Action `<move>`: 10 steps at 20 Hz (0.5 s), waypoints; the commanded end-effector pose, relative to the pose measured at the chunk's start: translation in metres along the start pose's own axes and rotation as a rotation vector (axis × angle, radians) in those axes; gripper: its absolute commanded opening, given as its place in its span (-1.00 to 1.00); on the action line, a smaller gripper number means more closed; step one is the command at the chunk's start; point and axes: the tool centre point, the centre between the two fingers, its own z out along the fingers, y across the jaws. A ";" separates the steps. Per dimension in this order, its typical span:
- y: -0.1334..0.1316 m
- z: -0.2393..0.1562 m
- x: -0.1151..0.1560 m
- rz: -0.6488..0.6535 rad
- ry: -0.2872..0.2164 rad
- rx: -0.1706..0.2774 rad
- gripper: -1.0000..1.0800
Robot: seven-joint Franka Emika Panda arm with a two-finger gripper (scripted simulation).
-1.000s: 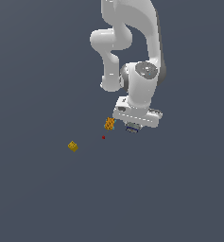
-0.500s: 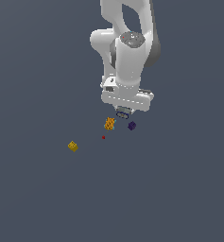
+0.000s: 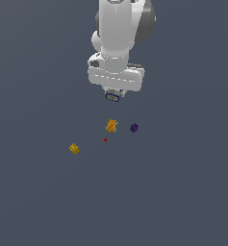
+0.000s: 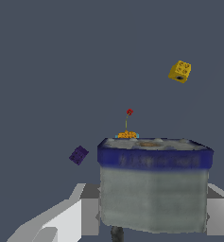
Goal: Pick up a designated object from a clutter of objects.
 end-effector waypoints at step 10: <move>0.064 -0.086 -0.016 0.001 0.000 -0.002 -1.00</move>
